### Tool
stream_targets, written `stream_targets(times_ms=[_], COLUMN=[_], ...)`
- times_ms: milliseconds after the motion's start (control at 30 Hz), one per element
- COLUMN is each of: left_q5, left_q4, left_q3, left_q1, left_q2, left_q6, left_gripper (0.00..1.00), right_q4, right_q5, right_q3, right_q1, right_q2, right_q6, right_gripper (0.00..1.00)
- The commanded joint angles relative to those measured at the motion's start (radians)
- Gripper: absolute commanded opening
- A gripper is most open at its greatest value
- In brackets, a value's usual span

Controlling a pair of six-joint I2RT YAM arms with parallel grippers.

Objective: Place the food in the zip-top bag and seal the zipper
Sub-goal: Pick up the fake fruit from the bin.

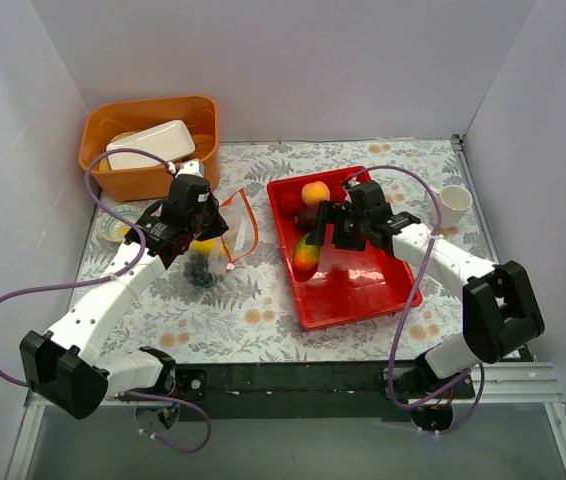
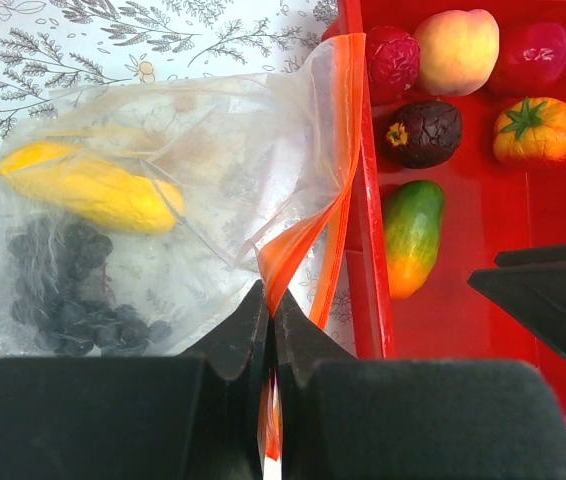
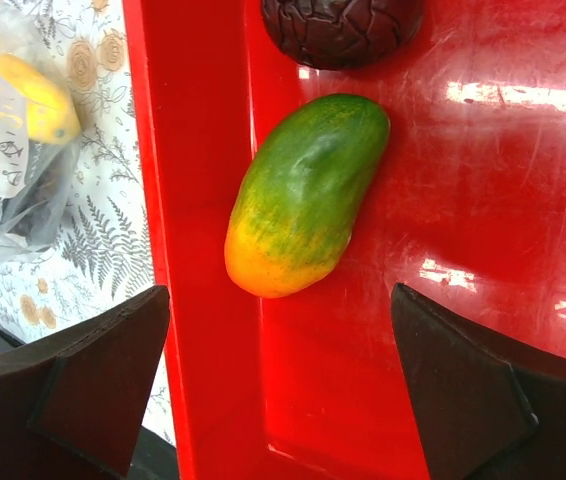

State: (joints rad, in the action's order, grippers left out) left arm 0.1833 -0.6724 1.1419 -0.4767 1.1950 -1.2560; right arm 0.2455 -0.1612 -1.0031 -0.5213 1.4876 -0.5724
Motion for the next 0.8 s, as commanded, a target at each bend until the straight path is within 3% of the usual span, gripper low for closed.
stream_targets(times_ms=[0,767], left_q5=[-0.022,-0.005], left_q4=[0.016,-0.006], left_q3=[0.013,-0.001], left_q1=[0.003,0.003], left_q2=[-0.008,-0.028], left_q6=[0.009,-0.008], left_gripper=[0.00,0.00], right_q4=[0.009,-0.022], right_q5=[-0.012,-0.084], right_q3=[-0.009,-0.054], right_q1=[0.012,0.018], right_q2=[0.025,0.261], right_q6=[0.011,0.037], right_gripper=[0.98,0.98])
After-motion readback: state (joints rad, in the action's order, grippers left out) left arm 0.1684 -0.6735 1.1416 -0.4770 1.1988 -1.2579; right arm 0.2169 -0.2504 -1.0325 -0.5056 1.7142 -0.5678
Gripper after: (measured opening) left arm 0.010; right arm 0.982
